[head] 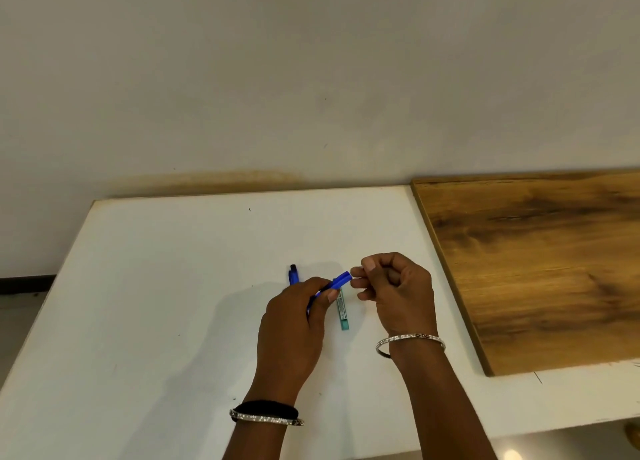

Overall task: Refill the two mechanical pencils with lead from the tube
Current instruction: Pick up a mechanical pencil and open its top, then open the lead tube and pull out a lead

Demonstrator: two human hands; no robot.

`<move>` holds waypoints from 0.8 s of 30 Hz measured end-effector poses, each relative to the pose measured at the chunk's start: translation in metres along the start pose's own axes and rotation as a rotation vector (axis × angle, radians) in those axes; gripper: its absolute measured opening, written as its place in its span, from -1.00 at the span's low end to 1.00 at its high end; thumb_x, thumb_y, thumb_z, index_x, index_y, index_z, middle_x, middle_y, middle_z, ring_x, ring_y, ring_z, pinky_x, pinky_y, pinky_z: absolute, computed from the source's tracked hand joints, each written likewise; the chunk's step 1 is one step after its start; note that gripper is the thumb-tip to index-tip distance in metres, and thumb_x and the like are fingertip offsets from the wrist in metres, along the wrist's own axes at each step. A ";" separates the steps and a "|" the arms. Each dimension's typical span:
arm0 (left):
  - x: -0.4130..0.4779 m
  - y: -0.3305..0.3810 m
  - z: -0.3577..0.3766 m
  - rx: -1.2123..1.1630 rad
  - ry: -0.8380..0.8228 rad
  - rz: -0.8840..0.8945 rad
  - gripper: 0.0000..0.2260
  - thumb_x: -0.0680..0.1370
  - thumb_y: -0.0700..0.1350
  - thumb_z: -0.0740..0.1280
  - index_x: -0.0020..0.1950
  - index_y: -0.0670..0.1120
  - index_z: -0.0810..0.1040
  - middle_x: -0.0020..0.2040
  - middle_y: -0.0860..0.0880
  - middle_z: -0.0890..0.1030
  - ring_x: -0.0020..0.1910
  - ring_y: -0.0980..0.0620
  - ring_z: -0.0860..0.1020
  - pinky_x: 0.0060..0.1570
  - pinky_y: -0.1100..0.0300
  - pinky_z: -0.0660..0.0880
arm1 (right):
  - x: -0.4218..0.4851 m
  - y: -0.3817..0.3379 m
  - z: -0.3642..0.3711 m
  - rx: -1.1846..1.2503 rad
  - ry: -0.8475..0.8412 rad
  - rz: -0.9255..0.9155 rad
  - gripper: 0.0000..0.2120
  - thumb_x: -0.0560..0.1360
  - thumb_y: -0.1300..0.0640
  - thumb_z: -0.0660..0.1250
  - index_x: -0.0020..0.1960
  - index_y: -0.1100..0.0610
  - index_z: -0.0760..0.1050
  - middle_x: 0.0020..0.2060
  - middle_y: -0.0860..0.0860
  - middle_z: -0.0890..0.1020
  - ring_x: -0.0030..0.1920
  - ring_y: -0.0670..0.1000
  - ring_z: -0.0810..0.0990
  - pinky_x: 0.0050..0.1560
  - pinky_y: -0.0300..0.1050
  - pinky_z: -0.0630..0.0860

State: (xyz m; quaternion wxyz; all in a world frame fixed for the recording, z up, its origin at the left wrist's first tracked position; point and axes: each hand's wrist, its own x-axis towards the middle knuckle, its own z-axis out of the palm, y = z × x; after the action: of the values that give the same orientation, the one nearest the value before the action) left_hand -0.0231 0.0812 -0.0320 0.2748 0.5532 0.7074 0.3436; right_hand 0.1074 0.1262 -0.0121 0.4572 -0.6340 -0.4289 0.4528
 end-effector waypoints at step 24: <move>0.000 0.000 -0.006 -0.208 0.112 -0.214 -0.76 0.59 0.11 0.19 -0.03 -0.01 0.56 -0.27 -0.09 0.58 -0.35 0.03 0.47 -0.34 0.28 0.38 | -0.005 0.005 0.001 -0.660 0.163 -0.286 -0.91 0.45 0.06 0.44 -0.19 0.07 0.61 -0.32 -0.08 0.62 -0.33 -0.15 0.53 -0.23 -0.32 0.45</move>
State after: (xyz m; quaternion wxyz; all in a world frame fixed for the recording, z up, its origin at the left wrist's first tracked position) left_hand -0.0278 0.0804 -0.0278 0.3258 0.4235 0.7369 0.4140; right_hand 0.1059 0.1209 -0.0159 0.3195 -0.7150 -0.5983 0.1695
